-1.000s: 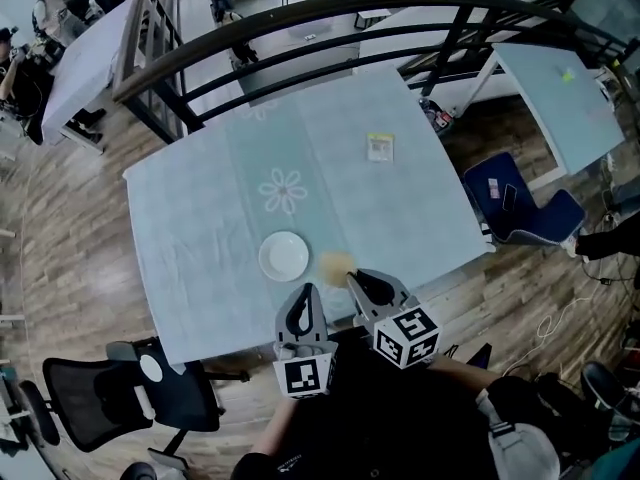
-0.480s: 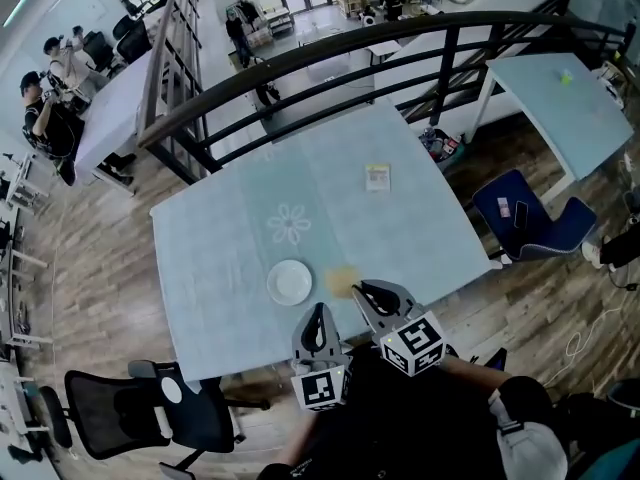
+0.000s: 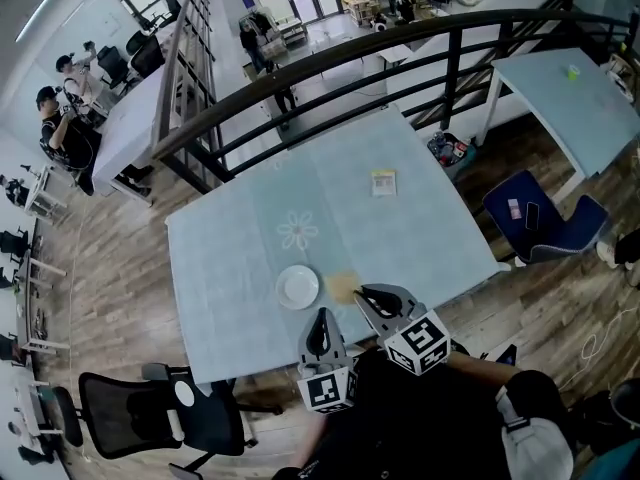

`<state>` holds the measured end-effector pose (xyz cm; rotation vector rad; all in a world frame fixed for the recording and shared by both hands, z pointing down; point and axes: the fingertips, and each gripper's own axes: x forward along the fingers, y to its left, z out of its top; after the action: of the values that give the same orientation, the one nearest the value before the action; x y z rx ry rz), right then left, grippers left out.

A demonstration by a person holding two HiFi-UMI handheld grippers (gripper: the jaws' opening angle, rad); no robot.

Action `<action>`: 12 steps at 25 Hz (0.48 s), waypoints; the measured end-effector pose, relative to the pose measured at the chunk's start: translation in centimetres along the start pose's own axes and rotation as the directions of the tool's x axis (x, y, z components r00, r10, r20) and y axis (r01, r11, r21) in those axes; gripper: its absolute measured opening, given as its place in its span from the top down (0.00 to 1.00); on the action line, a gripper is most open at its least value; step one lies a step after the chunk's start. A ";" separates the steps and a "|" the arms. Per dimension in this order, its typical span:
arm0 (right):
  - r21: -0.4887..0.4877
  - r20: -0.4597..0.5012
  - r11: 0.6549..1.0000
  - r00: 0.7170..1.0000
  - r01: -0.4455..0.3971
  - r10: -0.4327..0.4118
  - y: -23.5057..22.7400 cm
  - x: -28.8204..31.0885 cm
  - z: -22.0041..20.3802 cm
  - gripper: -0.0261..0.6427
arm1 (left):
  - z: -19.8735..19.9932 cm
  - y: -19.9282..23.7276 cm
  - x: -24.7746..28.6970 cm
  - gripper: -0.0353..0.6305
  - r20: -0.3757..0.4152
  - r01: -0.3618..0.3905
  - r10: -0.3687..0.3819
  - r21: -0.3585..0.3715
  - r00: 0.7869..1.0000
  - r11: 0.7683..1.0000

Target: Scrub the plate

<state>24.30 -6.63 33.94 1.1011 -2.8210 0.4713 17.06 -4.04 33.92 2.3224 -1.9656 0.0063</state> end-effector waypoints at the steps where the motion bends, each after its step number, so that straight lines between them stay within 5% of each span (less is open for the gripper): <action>1: -0.001 0.000 1.000 1.000 0.004 -0.004 -0.1 -0.2 0.0 0.91 | -0.4 -0.3 0.0 0.93 -0.010 0.013 -0.013 0.009 1.000 1.000; 12: 0.007 -0.033 1.000 0.999 0.007 -0.007 -0.5 -1.3 -1.0 0.91 | -1.7 -1.9 0.1 0.93 -0.068 0.047 -0.047 -0.012 0.997 0.999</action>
<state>25.54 -5.82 34.74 1.0935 -2.7881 0.4953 19.04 -3.71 35.49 2.3283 -1.8743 0.0708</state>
